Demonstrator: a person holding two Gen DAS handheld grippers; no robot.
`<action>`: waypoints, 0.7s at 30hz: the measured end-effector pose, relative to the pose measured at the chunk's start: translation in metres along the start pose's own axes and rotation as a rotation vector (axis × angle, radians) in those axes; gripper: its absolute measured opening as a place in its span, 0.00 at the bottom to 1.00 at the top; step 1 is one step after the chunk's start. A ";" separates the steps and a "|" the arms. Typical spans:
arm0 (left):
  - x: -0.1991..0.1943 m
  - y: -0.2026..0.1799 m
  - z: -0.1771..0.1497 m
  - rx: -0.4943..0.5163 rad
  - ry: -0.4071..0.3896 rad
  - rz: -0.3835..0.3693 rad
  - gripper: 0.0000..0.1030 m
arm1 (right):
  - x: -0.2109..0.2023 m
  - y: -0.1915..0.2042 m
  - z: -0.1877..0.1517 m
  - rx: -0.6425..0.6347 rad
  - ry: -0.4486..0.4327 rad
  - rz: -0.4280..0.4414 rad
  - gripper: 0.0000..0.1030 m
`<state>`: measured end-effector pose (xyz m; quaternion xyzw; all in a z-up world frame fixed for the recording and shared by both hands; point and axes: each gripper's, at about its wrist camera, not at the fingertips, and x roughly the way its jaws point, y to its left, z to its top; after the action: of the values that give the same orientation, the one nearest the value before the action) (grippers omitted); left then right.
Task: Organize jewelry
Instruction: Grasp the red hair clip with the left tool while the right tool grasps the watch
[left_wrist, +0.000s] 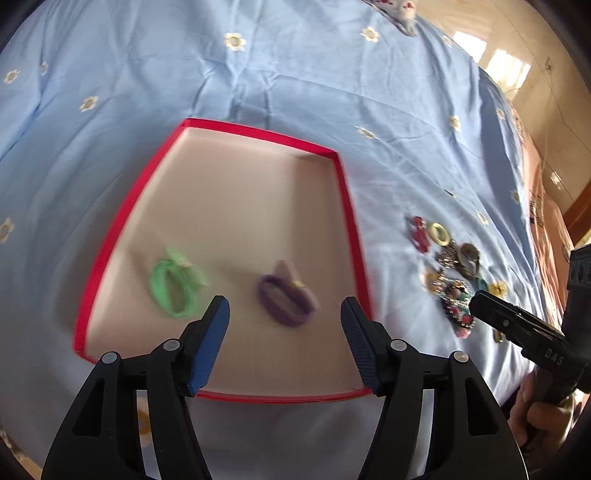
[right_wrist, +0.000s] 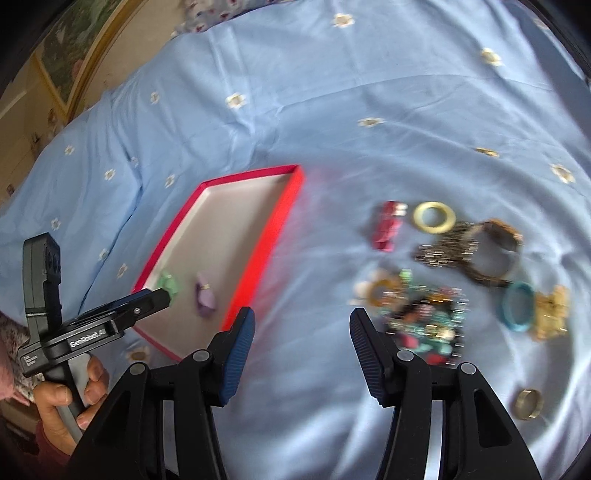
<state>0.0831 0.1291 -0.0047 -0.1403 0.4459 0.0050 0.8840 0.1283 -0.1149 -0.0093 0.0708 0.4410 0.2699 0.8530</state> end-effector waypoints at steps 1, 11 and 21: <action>0.000 -0.007 0.001 0.011 -0.001 0.000 0.61 | -0.003 -0.005 -0.001 0.005 -0.005 -0.007 0.54; 0.006 -0.053 0.009 0.098 0.000 -0.031 0.63 | -0.035 -0.061 -0.007 0.086 -0.057 -0.094 0.54; 0.025 -0.091 0.023 0.168 0.014 -0.042 0.63 | -0.053 -0.100 0.002 0.120 -0.103 -0.159 0.54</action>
<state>0.1286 0.0447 0.0109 -0.0750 0.4480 -0.0520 0.8894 0.1452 -0.2267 -0.0061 0.1002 0.4160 0.1704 0.8876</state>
